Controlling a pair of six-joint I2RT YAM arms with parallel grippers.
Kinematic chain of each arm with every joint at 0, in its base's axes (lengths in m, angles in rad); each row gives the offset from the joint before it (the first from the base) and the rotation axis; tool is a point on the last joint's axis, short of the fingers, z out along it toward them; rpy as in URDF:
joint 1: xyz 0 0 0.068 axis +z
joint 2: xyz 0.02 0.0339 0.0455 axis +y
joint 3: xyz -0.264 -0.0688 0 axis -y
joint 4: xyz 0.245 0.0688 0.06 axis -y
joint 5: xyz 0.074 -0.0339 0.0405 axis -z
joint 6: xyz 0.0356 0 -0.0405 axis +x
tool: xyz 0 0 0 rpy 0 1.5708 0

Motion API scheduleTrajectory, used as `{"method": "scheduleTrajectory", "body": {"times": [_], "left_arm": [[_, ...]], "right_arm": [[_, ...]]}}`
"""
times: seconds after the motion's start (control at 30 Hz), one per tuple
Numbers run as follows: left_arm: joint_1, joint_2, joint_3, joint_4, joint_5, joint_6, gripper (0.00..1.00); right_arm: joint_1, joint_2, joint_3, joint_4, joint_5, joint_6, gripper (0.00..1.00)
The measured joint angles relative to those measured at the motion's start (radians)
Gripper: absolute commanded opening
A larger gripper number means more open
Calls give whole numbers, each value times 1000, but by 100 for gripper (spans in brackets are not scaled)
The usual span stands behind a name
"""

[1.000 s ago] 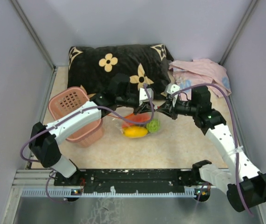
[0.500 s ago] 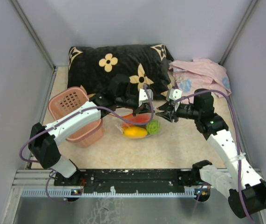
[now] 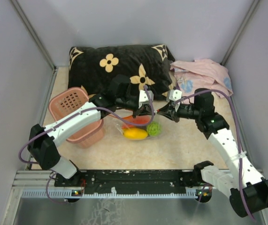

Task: Place the food in the zip-top bag and seal the zipper
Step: Zip the zipper food storage bag at the center of the board.

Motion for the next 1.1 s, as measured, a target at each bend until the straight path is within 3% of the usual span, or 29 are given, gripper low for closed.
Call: {"method": "scheduleTrajectory", "body": {"times": [0.33, 0.47, 0.53, 0.7, 0.8, 0.93, 1.1], "left_arm": [[0, -2, 0, -23, 17, 8, 0], [0, -2, 0, -23, 18, 8, 0], [0, -2, 0, -23, 18, 7, 5], [0, -2, 0, -18, 8, -1, 43], [0, -7, -3, -1, 4, -8, 53], [0, -31, -25, 45, 8, -27, 55], [0, -33, -25, 78, 19, -48, 51]], "right_arm": [[1, 36, 27, -14, -41, -5, 11], [1, 53, 31, -23, -60, -12, 0], [1, 54, 31, -32, -64, -20, 0], [1, 54, 32, -37, -63, -31, 0], [1, 54, 32, -44, -60, -31, 0], [1, 54, 32, -44, -60, -30, 0], [1, 54, 32, -43, -60, -30, 0]]}}
